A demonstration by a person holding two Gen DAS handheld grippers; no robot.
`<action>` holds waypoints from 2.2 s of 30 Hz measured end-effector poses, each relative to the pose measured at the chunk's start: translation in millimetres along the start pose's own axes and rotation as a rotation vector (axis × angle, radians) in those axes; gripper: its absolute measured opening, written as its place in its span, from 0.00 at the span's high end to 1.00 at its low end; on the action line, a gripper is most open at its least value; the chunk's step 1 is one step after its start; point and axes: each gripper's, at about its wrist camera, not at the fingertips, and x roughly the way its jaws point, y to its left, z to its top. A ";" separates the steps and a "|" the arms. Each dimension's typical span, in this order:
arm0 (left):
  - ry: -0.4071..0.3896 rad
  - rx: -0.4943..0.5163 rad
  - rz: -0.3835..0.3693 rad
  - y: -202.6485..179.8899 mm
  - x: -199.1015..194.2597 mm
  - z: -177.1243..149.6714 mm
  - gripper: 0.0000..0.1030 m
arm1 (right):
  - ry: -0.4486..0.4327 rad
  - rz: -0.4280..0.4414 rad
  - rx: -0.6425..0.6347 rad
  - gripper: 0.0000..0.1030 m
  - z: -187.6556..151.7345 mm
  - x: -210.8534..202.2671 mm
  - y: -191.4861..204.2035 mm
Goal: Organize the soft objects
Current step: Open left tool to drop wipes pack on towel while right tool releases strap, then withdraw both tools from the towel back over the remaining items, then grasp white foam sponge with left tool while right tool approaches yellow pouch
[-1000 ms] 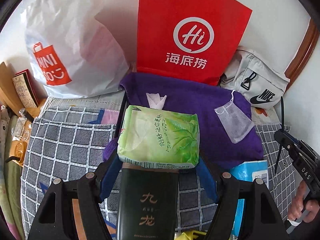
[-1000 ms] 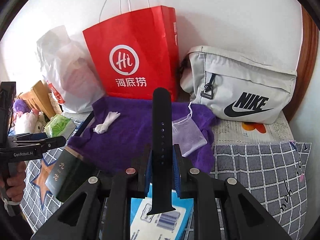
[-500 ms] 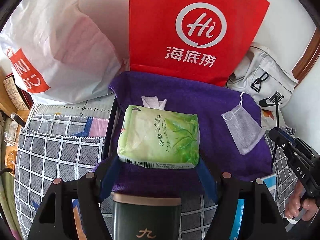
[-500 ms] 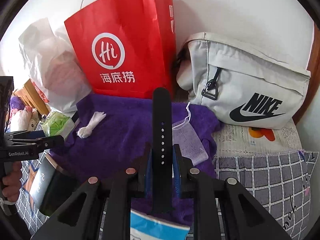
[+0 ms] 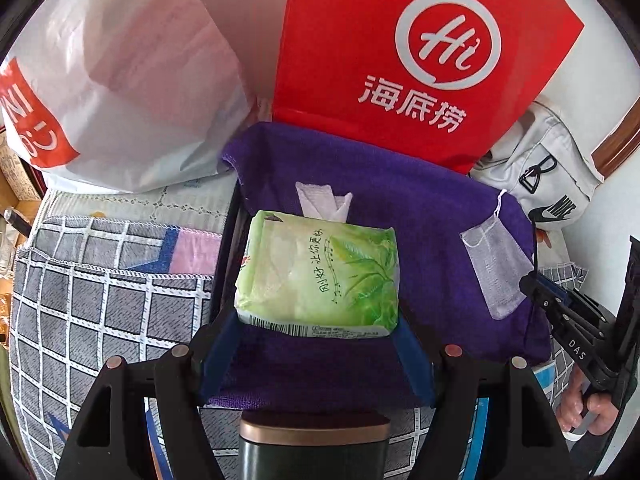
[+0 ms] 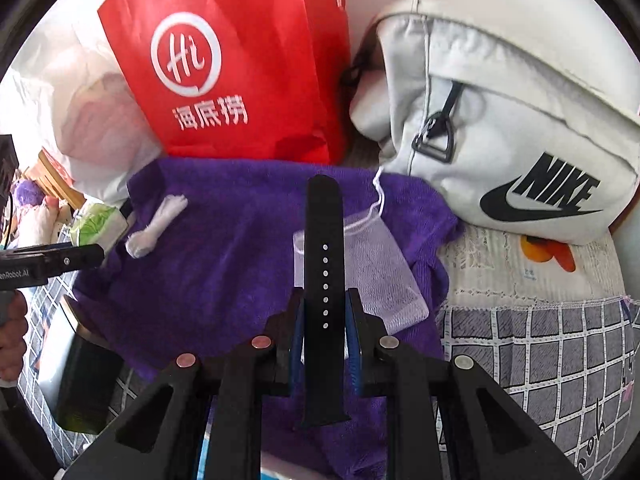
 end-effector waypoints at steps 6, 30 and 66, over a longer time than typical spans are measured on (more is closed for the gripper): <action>0.053 0.017 0.030 -7.1 18.1 -2.8 0.30 | 0.043 0.007 -0.011 0.82 -4.0 15.6 -2.2; 0.088 -0.006 0.046 -17.0 1.2 -34.1 0.24 | 0.005 0.040 -0.008 0.50 -11.7 -25.7 7.8; -0.034 -0.008 -0.034 -8.9 -125.9 -235.2 0.24 | -0.042 0.117 0.033 0.43 -199.7 -178.8 91.7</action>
